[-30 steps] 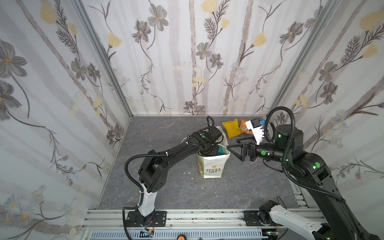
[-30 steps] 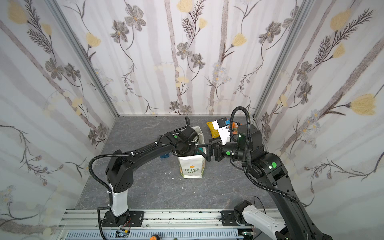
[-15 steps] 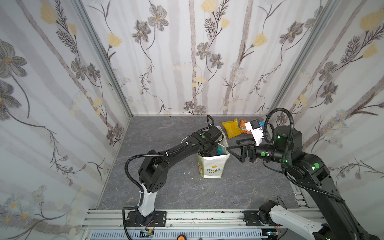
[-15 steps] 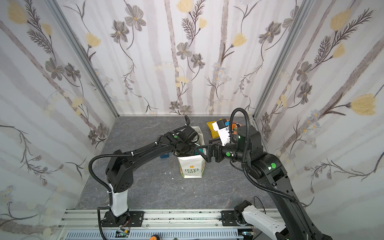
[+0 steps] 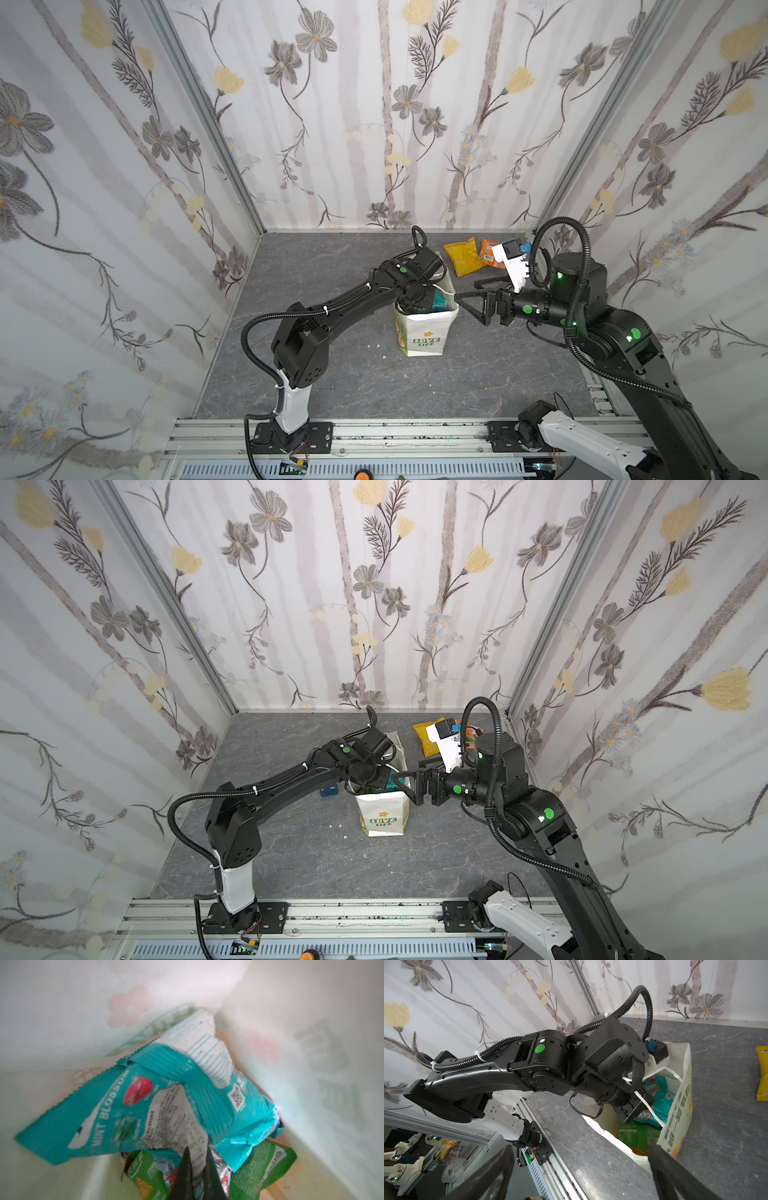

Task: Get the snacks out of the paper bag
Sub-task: 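Grasp the teal MINT BLOSSOM bag with the left gripper and lift it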

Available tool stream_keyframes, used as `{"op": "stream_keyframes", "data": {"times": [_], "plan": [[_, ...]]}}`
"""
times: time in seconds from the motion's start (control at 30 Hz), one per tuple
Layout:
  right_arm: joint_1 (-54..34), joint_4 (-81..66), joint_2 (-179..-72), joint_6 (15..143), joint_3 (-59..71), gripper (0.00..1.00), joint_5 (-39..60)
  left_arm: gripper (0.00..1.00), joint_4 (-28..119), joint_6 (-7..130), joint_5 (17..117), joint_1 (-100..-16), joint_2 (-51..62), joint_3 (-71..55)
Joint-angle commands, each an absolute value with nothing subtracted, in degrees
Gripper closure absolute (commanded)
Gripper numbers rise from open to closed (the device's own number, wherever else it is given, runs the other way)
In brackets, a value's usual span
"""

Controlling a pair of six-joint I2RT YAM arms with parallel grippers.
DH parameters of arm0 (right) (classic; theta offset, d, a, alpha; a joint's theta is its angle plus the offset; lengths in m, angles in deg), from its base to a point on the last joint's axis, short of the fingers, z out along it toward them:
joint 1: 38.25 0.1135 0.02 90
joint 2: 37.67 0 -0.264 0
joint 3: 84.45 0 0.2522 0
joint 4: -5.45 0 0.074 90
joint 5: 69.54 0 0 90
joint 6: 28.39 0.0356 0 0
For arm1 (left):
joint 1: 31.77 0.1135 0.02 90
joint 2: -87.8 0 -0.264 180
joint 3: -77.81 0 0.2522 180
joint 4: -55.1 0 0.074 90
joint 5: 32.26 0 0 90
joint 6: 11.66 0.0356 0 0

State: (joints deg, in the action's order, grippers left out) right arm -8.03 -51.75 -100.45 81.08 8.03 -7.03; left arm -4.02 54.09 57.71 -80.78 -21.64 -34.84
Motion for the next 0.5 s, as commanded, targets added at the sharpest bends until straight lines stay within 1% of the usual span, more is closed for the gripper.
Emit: {"op": "stream_keyframes", "data": {"times": [0.0,0.47], "plan": [[-7.9,-49.2,-100.4,81.5,8.0,0.01,-6.6,1.00,-4.4,53.8,56.1,-80.8,-20.5,-35.9],[-7.9,-49.0,-100.3,81.7,8.0,0.01,-6.4,1.00,-8.3,55.4,52.4,-80.8,-18.3,-40.9]]}}
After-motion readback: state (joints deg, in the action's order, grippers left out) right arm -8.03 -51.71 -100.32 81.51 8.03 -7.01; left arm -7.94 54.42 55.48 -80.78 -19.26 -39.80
